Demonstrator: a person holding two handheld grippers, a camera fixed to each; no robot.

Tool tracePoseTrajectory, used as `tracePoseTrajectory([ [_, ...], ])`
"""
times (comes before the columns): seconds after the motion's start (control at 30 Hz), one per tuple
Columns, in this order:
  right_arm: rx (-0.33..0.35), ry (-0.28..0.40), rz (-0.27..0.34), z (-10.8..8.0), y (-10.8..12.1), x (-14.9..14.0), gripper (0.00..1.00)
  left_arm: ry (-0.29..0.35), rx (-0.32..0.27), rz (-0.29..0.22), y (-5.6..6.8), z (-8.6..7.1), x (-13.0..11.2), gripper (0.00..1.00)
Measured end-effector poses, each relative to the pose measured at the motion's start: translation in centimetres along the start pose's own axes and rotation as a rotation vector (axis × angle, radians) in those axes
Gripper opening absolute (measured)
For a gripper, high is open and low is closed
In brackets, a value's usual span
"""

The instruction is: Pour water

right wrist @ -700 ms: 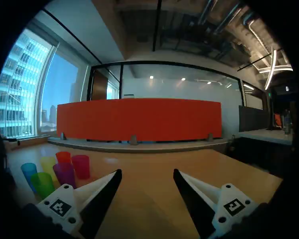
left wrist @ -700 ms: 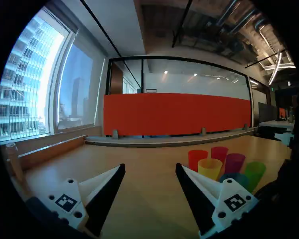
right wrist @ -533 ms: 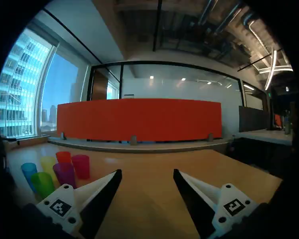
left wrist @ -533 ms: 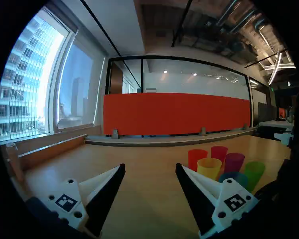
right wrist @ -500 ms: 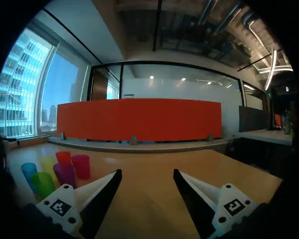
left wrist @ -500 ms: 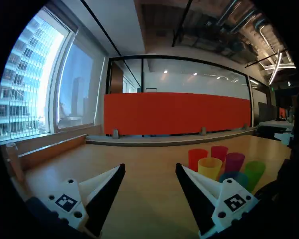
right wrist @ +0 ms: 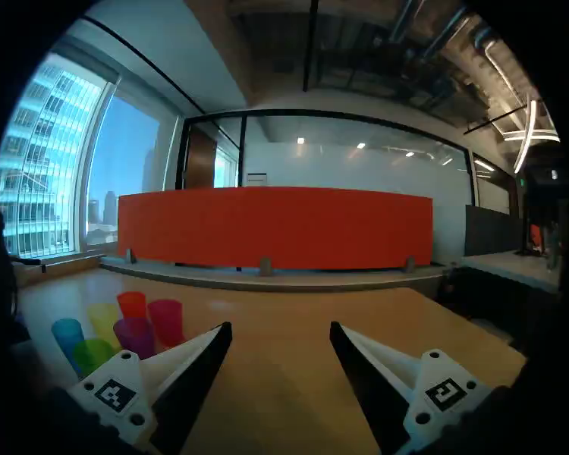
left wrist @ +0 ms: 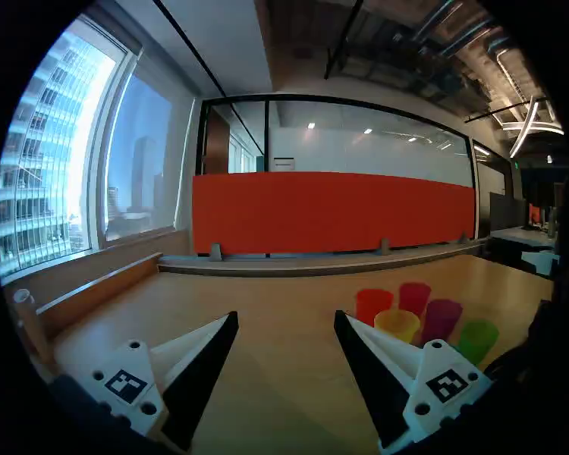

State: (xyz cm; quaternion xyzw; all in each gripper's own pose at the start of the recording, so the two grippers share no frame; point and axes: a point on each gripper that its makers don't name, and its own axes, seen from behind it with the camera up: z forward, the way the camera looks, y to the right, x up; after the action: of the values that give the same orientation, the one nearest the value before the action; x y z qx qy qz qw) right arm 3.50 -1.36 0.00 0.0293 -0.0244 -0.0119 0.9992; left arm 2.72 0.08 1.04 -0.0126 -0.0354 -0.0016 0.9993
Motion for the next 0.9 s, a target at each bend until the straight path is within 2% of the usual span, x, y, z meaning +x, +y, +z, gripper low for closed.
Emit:
tracePoseTrajectory([
  [0.3, 0.030, -0.017, -0.021, 0.3, 0.1, 5.4, 1.00, 0.000, -0.028, -0.010, 0.2, 0.8, 5.5, 0.94],
  [0.67, 0.069, -0.009, 0.002, 0.3, -0.4, 12.5, 1.00, 0.017, -0.069, -0.027, 0.2, 1.0, 12.5, 0.94],
  [0.9, 0.110, 0.004, 0.004, 0.5, -1.0, 16.1, 1.00, 0.020, -0.087, -0.020, 0.0, 0.9, 15.9, 0.94],
])
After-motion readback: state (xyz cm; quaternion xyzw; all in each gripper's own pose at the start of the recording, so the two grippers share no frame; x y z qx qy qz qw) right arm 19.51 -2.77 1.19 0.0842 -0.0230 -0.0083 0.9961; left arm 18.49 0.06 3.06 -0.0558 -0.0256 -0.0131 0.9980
